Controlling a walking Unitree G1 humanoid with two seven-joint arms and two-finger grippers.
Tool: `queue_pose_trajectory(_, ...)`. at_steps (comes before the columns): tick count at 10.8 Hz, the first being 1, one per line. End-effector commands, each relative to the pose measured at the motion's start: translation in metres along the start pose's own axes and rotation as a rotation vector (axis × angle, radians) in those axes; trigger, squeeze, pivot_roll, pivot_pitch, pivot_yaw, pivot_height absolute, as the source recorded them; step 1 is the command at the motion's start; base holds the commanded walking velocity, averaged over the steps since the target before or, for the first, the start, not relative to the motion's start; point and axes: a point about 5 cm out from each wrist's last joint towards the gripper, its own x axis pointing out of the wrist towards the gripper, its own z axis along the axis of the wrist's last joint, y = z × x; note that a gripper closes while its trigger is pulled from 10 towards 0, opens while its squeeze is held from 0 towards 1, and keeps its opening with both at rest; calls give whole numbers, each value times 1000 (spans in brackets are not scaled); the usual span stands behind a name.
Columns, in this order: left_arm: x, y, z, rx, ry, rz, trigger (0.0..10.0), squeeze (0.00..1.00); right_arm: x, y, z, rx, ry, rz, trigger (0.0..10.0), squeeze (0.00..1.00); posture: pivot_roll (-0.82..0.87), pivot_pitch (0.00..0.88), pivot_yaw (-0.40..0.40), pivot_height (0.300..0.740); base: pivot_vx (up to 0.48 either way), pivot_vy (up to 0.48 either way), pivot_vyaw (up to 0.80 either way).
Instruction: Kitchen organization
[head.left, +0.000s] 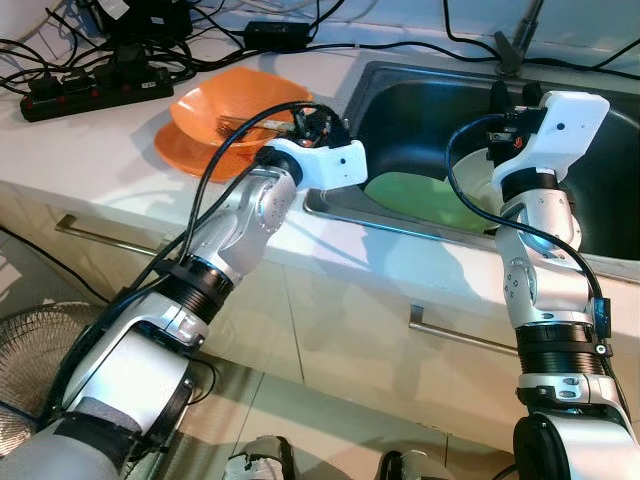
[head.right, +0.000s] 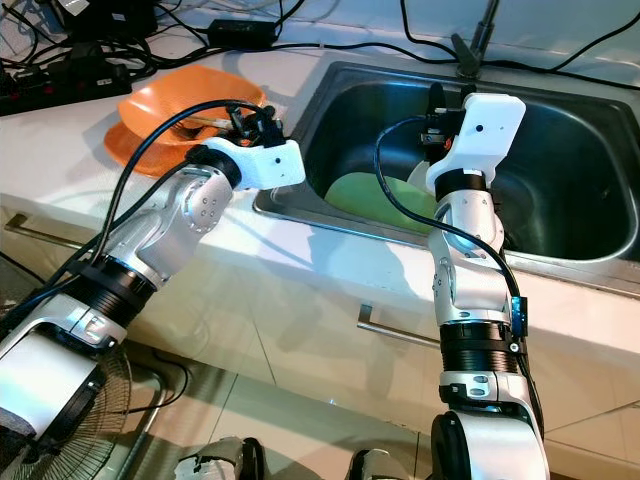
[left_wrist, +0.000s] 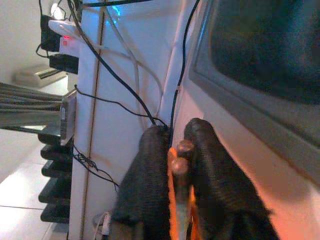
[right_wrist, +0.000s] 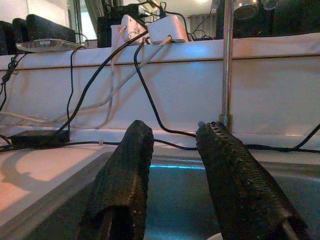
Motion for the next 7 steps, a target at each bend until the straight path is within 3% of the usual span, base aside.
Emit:
queue_pose_trajectory(1,2,5,2,10,-9,12,0,0,1,0,3,13,-14,-6,10000,0,38,92,45,740,0,0,0)
queue_pose_trajectory(5,2,12,2,28,-13,43,0,0,2,0,3,13,-14,-7,10000,0,42,86,44,740,0,0,0)
queue_pose_trajectory(6,1,19,4,52,-24,77,0,0,2,0,3,14,-15,-9,10000,0,44,85,44,740,0,0,0)
queue_pose_trajectory(7,0,38,11,72,-67,184,0,0,2,0,3,13,-15,-9,10000,0,44,83,44,740,0,0,0)
